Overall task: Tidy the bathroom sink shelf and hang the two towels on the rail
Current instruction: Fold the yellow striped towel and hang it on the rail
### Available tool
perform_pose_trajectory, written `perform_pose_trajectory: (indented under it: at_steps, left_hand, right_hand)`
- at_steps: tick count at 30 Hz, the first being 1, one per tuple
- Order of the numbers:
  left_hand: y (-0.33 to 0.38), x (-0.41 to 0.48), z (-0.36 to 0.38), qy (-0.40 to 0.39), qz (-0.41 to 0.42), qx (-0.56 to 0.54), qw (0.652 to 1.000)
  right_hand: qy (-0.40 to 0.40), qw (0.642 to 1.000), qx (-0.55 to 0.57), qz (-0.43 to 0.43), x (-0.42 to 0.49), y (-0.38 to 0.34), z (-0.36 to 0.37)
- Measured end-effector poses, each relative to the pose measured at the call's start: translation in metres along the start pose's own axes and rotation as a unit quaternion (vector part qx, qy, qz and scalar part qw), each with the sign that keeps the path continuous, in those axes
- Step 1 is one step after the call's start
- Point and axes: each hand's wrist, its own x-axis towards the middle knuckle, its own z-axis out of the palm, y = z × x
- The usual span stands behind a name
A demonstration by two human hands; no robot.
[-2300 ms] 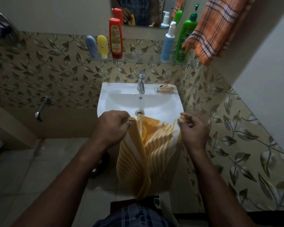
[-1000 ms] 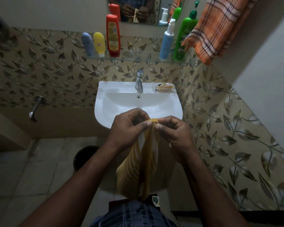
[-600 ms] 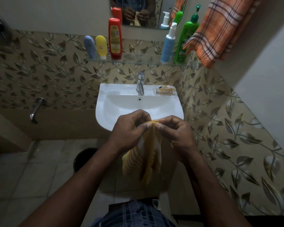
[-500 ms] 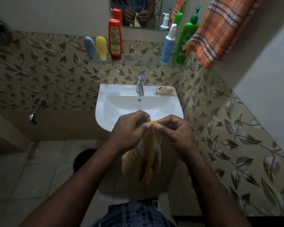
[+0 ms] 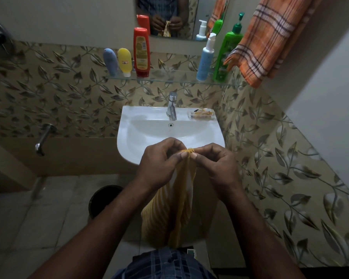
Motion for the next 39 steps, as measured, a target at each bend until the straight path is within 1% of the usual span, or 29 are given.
perform_pose_trajectory:
  at_steps: [3, 7, 9, 12, 13, 16, 18, 20, 26, 31, 35, 39]
  left_hand:
    - [0.000, -0.002, 0.000, -0.010, -0.005, 0.013, 1.000]
    - [-0.003, -0.001, -0.001, 0.003, 0.002, 0.010, 1.000]
    - [-0.004, -0.002, -0.002, 0.009, 0.011, -0.015, 1.000]
    - [0.000, -0.003, -0.005, 0.020, 0.032, -0.092, 0.995]
    - [0.000, -0.002, -0.006, 0.023, 0.032, -0.099, 0.994]
    - [-0.008, -0.002, -0.007, 0.028, 0.003, -0.061, 0.998]
    - [-0.015, -0.005, -0.008, 0.027, -0.014, -0.057, 0.998]
    - [-0.016, -0.008, -0.007, 0.029, -0.021, -0.071, 0.997]
    - [-0.002, -0.004, -0.002, 0.007, -0.002, -0.077, 0.997]
    - [0.006, -0.003, 0.006, 0.019, -0.025, -0.126, 0.992]
    - [0.011, -0.005, 0.008, 0.041, -0.035, -0.142, 0.988]
    - [0.013, -0.006, 0.010, 0.038, -0.030, -0.113, 0.992]
  right_hand:
    - [-0.022, 1.000, -0.008, -0.004, -0.002, -0.003, -0.001]
    - [-0.031, 0.998, -0.058, -0.026, -0.002, -0.004, -0.002]
    - [-0.006, 0.995, -0.082, -0.049, -0.006, -0.006, 0.000]
    - [0.040, 0.992, -0.073, -0.092, -0.008, -0.008, 0.005]
    - [0.055, 0.992, -0.077, -0.088, -0.005, -0.006, 0.006]
    - [0.107, 0.985, -0.126, -0.037, 0.003, 0.007, 0.003]
    - [0.128, 0.985, -0.107, -0.037, 0.004, 0.008, -0.003]
    - [0.129, 0.988, -0.073, -0.046, 0.004, 0.005, -0.007]
    - [0.095, 0.994, -0.032, -0.036, -0.001, 0.003, -0.001]
    - [0.052, 0.997, 0.041, -0.037, -0.005, 0.001, 0.005]
    - [0.055, 0.996, 0.051, -0.051, -0.006, 0.002, 0.003]
    - [0.054, 0.996, 0.054, -0.051, -0.008, 0.002, 0.002]
